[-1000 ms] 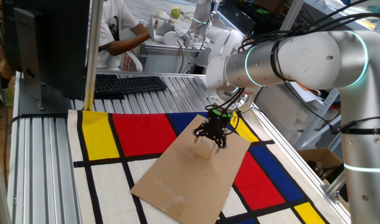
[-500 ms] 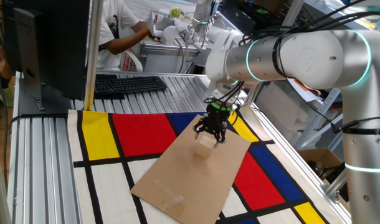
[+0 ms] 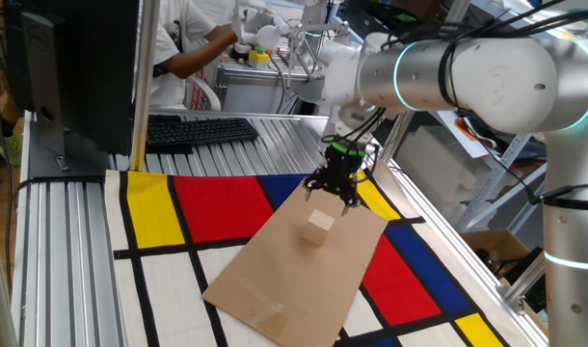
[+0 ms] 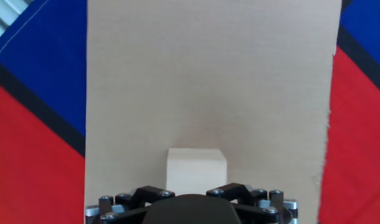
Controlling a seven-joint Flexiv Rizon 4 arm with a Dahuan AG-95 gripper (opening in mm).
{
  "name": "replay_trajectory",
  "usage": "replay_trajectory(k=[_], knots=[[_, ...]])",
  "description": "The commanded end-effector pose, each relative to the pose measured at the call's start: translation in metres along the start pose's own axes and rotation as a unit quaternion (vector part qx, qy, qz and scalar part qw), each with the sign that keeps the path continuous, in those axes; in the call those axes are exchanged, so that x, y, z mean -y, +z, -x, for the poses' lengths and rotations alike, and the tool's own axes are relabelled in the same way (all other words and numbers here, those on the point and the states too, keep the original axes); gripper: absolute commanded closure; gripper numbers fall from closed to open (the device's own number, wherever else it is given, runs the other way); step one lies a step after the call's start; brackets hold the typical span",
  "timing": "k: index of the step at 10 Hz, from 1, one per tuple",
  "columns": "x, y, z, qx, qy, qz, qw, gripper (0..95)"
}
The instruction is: Grab the block and place it at the designated location
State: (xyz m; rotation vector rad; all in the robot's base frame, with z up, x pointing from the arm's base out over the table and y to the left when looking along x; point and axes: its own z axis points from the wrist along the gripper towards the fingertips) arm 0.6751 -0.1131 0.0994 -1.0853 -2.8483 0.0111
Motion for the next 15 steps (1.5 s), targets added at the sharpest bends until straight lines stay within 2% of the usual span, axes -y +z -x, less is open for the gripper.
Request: replay_trajectory(k=[1,2,3,4,5,8,9,10,11,12,13,15], knots=[[0.001,-0.015,-0.002,-0.002,-0.031,-0.001,0.9995,19.0],[0.002,-0.016,-0.003,-0.001,-0.04,-0.001,0.9992,19.0],[0.003,-0.018,-0.005,0.001,-0.057,-0.001,0.9984,38.0],[0.004,-0.02,-0.007,0.001,-0.083,0.0,0.9965,76.0],[0.005,-0.02,-0.008,0.006,-0.107,0.002,0.9943,95.0],[0.004,-0.021,-0.009,0.011,-0.153,0.01,0.9882,95.0],[0.004,-0.022,-0.011,0.016,-0.191,0.013,0.9814,95.0],[0.003,-0.024,-0.014,0.015,-0.243,0.017,0.9698,95.0],[0.003,-0.024,-0.015,0.013,-0.272,0.018,0.962,95.0],[0.002,-0.025,-0.016,0.014,-0.306,0.019,0.9516,95.0],[0.002,-0.026,-0.019,0.017,-0.331,0.012,0.9434,95.0],[0.002,-0.027,-0.02,0.019,-0.335,0.017,0.9417,95.0]])
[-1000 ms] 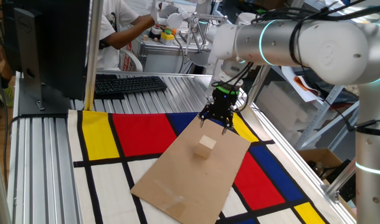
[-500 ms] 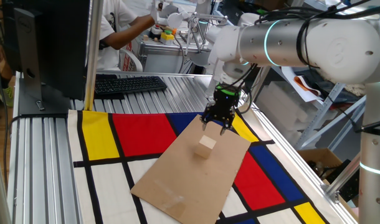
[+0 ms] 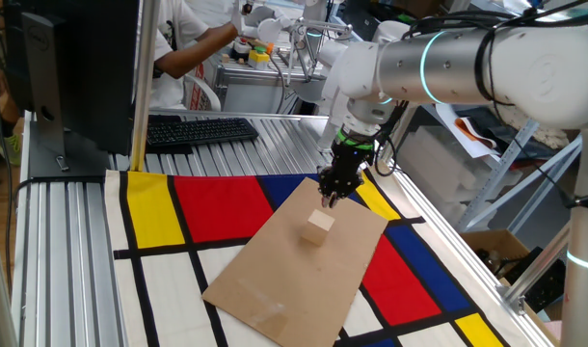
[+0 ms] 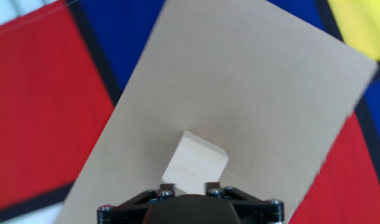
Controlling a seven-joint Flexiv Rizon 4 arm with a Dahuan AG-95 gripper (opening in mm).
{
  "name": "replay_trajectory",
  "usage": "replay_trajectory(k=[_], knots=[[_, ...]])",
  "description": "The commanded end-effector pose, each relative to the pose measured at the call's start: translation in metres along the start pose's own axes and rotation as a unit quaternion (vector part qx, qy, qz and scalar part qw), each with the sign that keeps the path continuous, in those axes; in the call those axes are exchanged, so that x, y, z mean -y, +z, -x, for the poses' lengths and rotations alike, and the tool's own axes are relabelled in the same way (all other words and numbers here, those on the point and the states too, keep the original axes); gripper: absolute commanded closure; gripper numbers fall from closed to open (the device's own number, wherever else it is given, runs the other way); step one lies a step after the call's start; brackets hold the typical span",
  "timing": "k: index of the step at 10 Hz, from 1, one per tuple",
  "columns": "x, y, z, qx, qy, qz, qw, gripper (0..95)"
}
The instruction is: Grab the block and place it at the designated location
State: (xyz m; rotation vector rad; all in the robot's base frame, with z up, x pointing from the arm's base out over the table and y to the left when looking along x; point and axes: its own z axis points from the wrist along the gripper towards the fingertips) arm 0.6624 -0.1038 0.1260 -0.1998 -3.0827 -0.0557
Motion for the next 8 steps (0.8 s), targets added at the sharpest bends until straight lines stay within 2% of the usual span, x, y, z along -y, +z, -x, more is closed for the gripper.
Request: replay_trajectory(k=[1,8], knots=[[-0.002,-0.0014,-0.0017,0.005,-0.042,0.004,0.9991,95.0],[-0.0011,-0.0009,-0.0009,0.01,-0.041,0.008,0.9991,95.0]])
